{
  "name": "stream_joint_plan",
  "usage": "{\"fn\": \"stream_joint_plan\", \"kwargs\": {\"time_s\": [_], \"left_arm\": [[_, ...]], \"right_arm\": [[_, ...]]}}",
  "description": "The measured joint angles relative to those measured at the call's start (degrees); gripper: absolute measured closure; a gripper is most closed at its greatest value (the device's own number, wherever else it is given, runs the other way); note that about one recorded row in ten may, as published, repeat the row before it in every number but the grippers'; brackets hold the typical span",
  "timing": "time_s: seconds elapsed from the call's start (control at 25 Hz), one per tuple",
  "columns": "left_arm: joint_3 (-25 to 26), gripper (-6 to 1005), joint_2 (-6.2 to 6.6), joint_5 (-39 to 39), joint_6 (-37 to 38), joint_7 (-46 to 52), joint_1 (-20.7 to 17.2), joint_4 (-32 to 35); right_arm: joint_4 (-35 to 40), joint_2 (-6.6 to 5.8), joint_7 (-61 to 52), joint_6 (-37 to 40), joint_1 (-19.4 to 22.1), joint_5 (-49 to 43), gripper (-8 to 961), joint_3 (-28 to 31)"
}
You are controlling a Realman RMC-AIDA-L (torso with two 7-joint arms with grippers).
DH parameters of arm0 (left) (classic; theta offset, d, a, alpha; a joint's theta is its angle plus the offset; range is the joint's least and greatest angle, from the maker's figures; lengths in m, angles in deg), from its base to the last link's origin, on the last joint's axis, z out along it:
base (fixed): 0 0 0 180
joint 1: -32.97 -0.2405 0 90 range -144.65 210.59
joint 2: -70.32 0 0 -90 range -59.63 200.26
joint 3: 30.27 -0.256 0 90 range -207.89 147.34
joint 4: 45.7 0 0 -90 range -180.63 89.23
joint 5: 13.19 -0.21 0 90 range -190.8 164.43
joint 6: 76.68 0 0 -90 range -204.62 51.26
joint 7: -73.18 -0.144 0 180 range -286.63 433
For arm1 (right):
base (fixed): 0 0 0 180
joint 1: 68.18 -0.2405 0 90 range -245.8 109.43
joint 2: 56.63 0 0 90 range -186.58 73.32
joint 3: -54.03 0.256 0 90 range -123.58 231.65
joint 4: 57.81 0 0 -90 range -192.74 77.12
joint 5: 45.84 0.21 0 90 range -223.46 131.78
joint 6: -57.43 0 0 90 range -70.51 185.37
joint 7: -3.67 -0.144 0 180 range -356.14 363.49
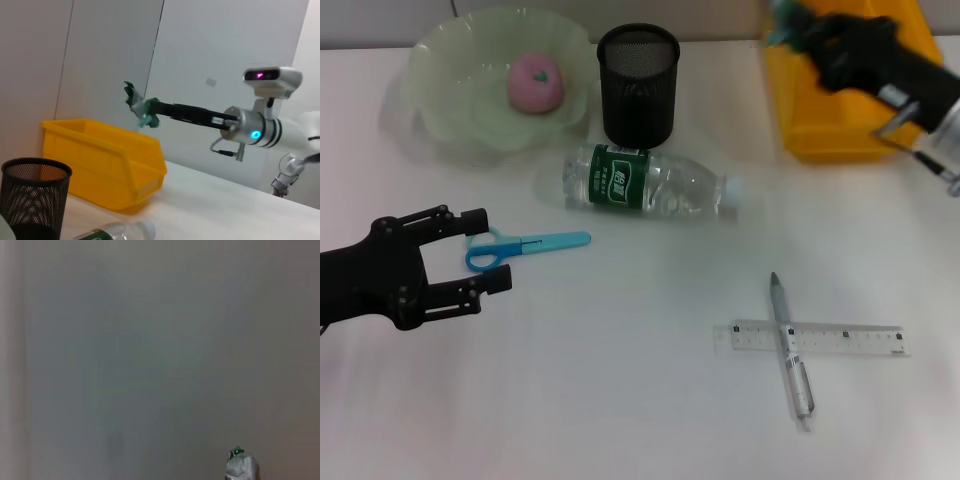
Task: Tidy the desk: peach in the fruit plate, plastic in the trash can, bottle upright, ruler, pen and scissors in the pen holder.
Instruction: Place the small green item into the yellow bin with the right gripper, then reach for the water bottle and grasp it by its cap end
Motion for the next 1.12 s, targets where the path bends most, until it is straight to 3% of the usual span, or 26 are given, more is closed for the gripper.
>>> {"fn": "stream_joint_plan", "kwargs": {"time_s": [0.2, 0.56, 1.0, 1.12], "left_arm": [[-0.21, 213, 0.01, -0.1, 0.1, 0.12, 0.61, 0.08], [-0.29, 214, 0.17, -0.3, 0.36, 0.18, 0.89, 0.09], [-0.29, 215, 0.01, -0.35, 0.49, 0.21, 0.96, 0.09], [-0.29, 216, -0.21, -0.18, 0.54, 0.17, 1.33, 0.09]], "right_arm": [[-3.39, -0.13, 1.52, -6.22, 0.18, 5.6, 922, 5.52], [-3.42, -0.13, 1.41, -12.42, -0.28, 5.6, 902, 6.38], [-2.33, -0.19, 0.25, -11.79, -0.22, 5.8, 482, 6.63], [-1.14, -0.33, -3.21, -7.85, 0.98, 5.83, 429, 6.66]]}}
